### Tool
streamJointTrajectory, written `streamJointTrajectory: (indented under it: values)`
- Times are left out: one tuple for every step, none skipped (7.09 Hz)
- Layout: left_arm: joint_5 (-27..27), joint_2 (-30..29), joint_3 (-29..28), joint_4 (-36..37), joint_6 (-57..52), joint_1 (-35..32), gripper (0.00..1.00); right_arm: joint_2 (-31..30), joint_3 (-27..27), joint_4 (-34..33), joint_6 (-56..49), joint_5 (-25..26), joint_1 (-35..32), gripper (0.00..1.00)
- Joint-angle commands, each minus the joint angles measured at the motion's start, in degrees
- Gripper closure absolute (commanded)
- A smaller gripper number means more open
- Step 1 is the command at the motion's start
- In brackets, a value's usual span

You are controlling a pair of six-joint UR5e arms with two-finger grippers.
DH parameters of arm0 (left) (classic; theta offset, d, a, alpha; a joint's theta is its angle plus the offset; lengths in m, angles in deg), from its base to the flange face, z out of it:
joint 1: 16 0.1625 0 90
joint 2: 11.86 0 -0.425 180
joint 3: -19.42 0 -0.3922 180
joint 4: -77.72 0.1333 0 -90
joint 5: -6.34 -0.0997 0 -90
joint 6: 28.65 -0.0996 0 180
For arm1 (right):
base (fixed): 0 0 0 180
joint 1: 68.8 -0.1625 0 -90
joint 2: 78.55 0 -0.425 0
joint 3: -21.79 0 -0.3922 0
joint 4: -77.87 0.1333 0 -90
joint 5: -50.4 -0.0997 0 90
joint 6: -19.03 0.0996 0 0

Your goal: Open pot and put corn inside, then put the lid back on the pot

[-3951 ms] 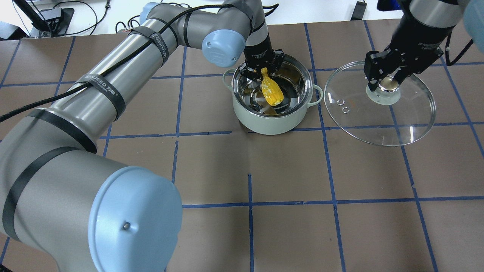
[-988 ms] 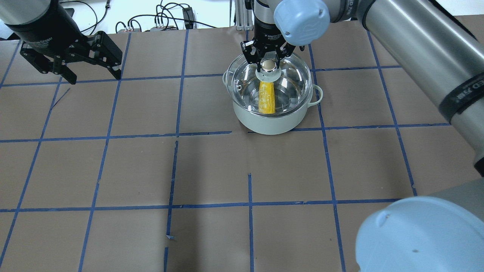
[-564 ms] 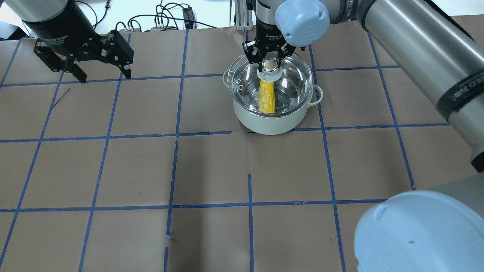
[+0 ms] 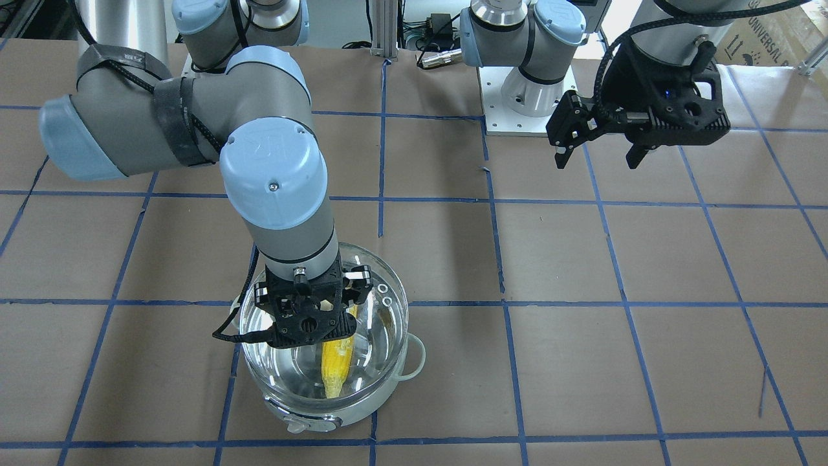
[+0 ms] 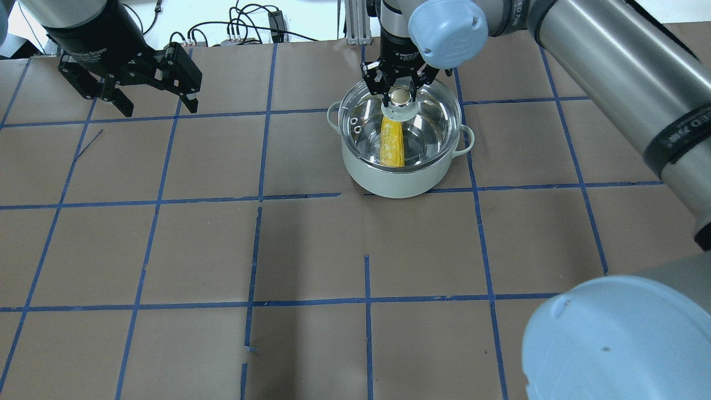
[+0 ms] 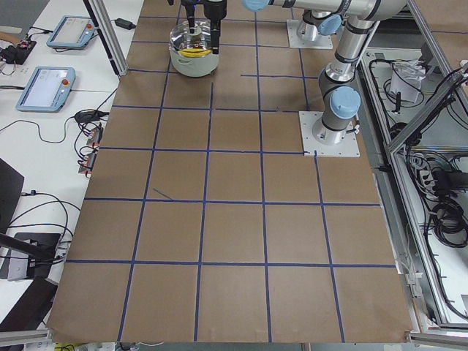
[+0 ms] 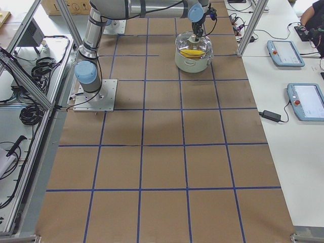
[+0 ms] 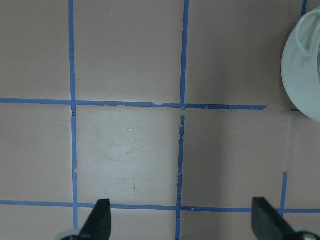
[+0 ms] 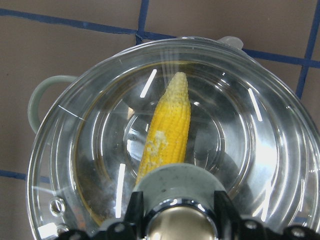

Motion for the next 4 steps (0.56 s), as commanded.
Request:
streamJointTrajectory:
  values:
    - [-0.35, 0.08, 0.18, 0.59, -3.13, -0.05, 0.0, 0.71, 0.13, -0.97, -0.04, -0.08, 0.06, 0.66]
    - [-0.44, 0.17, 0.18, 0.59, -3.67, 0.21, 0.0, 1.15, 0.13, -1.76, -0.04, -0.08, 0.06, 0.66]
    - [-0.35, 0.25, 0.18, 0.76, -3.76, 1.09, 0.0, 1.33, 0.13, -1.77, -0.04, -0.08, 0.06, 0.66]
    - [-0.09, 0.25, 0.35, 0.68, -3.85, 1.88, 0.0, 1.33, 0.13, -1.77, -0.04, 0.01, 0.06, 0.66]
